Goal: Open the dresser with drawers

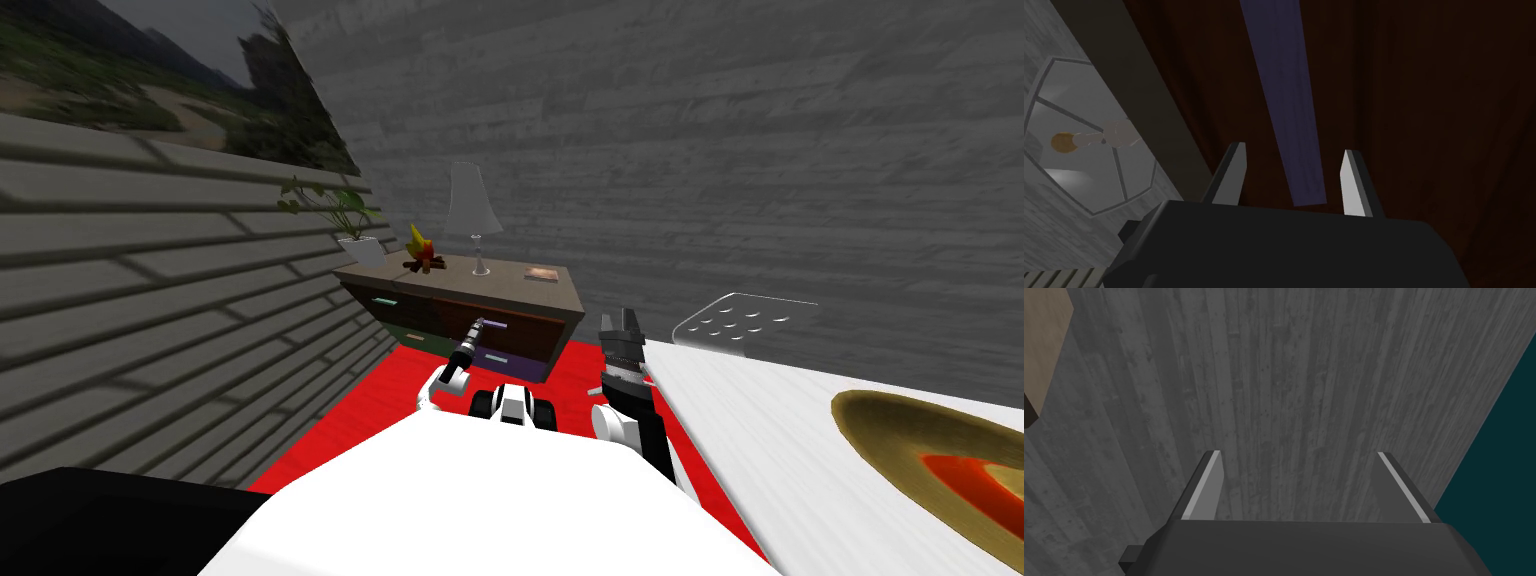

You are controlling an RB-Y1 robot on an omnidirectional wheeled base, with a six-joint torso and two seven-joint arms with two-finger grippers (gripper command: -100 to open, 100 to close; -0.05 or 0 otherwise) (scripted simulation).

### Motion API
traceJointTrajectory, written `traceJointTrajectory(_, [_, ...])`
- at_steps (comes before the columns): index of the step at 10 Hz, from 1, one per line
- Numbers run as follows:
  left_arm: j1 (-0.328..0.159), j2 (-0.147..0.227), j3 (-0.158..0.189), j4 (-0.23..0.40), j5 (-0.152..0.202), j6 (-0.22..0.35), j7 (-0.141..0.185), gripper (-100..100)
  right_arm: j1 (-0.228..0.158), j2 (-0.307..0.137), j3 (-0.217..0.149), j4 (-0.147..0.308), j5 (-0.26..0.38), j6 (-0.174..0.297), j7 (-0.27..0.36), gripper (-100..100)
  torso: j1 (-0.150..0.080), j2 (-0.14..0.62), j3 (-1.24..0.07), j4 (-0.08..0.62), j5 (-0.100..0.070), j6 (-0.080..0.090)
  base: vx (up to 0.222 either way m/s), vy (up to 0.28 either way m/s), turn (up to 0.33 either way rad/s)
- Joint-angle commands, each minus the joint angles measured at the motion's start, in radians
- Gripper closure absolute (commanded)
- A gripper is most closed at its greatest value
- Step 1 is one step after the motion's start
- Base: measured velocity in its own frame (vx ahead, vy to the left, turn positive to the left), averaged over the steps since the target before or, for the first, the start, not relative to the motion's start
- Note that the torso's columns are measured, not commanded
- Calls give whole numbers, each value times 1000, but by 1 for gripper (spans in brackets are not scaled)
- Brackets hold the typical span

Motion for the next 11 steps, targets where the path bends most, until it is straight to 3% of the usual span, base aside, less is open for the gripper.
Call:
traceJointTrajectory(1, [16,6,-8,-23,1,9,1,100,0,0,0,0,0,0,0,0,-2,5,2,2,-1,0,-187,19,22])
traceJointTrajectory(9, [61,18,-32,-61,3,22,5,100,0,0,0,0,0,0,0,0,0,0,-1,1,-1,-2,-156,25,12])
traceJointTrajectory(10, [70,25,-35,-108,7,66,7,-100,0,0,0,0,0,0,0,0,-1,-7,-4,1,-2,-1,-26,1,6])
traceJointTrajectory(11, [73,29,-36,-132,9,87,8,-100,0,0,0,0,0,0,0,0,-2,-10,-7,-1,-1,0,-8,-1,10])
